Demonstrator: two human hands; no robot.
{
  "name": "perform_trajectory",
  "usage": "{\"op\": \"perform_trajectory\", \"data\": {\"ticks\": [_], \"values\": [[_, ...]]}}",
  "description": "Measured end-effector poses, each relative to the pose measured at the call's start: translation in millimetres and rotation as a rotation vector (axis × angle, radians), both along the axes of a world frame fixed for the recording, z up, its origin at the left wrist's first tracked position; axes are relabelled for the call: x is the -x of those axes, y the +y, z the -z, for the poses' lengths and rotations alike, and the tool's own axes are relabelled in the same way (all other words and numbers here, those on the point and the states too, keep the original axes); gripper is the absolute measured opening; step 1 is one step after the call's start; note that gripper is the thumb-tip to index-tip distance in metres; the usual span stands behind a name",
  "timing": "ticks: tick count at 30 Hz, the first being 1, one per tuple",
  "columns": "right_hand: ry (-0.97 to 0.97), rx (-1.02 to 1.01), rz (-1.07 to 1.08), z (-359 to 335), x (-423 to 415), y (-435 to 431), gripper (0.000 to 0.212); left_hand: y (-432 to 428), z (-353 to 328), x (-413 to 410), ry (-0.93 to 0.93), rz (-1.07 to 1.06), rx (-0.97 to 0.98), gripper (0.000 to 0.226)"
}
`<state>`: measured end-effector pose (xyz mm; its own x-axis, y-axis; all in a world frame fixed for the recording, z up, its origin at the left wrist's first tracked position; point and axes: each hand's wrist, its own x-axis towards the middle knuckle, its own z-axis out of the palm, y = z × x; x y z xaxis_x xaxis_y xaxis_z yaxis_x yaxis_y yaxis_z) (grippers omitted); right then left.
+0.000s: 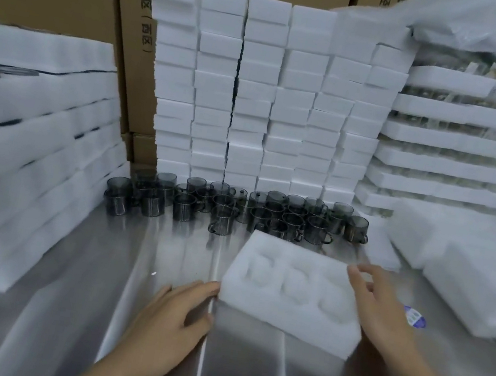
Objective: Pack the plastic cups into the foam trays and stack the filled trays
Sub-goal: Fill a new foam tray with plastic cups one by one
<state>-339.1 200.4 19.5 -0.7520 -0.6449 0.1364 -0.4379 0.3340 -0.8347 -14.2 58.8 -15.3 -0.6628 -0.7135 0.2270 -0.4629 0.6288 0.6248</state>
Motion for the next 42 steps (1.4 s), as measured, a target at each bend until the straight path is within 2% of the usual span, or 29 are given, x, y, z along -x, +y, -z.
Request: {"op": "perform_trajectory", "data": {"ticks": [2,3,5,7,10,12,14,15,17,20,23,26,29,32,34,36,42], "values": [[-0.241,0.125,-0.059,2.4,-3.3,-5.6,0.035,0.7,-4.4,1.0,0.156,-0.023,-0.129,0.024],[-0.281,0.152,-0.101,3.8,-5.2,-8.6,0.045,0.0,-5.8,1.3,0.222,-0.018,-0.184,0.013],[-0.261,0.15,-0.211,6.8,-12.2,-12.0,0.054,-4.3,-5.5,1.3,0.288,-0.073,-0.205,0.032],[-0.204,0.146,-0.266,9.9,-20.1,-13.2,0.059,-9.8,-3.9,-1.0,0.317,-0.148,-0.196,0.04],[-0.137,0.173,-0.229,13.4,-21.0,-11.5,0.071,-19.4,-2.4,-1.2,0.379,-0.223,-0.202,0.039],[-0.117,0.185,-0.254,14.4,-18.9,-12.5,0.07,-28.6,-3.6,0.9,0.375,-0.306,-0.168,0.034],[-0.18,0.207,-0.304,15.7,-16.2,-13.6,0.066,-43.1,-9.6,5.4,0.391,-0.386,-0.128,0.028],[-0.204,0.21,-0.329,16.4,-15.4,-14.2,0.066,-53.1,-12.9,6.4,0.358,-0.408,-0.063,0.024],[-0.198,0.188,-0.373,17.8,-13.5,-15.3,0.068,-77.5,-21.5,6.0,0.167,-0.425,0.138,0.019],[-0.151,0.156,-0.4,20.5,-11.7,-16.1,0.07,-119.3,-39.9,1.3,-0.103,-0.505,0.349,0.054],[-0.11,0.162,-0.402,19.8,-10.7,-16.3,0.078,-150.2,-57.1,3.4,-0.266,-0.588,0.36,0.067],[-0.077,0.183,-0.404,18.2,-11.7,-15.6,0.067,-170.1,-62.3,6.4,-0.393,-0.619,0.281,0.054],[-0.076,0.185,-0.395,17.1,-11.3,-17.0,0.051,-178.5,-61.0,6.8,-0.368,-0.647,0.362,0.035],[-0.077,0.178,-0.392,16.1,-12.2,-18.4,0.051,-176.2,-58.8,7.6,-0.332,-0.655,0.418,0.047],[-0.084,0.184,-0.392,17.0,-11.9,-18.1,0.05,-171.8,-54.5,7.6,-0.332,-0.622,0.361,0.06],[-0.078,0.184,-0.395,17.2,-11.3,-17.5,0.047,-165.6,-48.4,4.7,-0.332,-0.575,0.297,0.063],[-0.043,0.175,-0.381,17.4,-13.3,-13.9,0.05,-144.0,-31.3,-7.8,-0.065,-0.494,0.13,0.06]]}}
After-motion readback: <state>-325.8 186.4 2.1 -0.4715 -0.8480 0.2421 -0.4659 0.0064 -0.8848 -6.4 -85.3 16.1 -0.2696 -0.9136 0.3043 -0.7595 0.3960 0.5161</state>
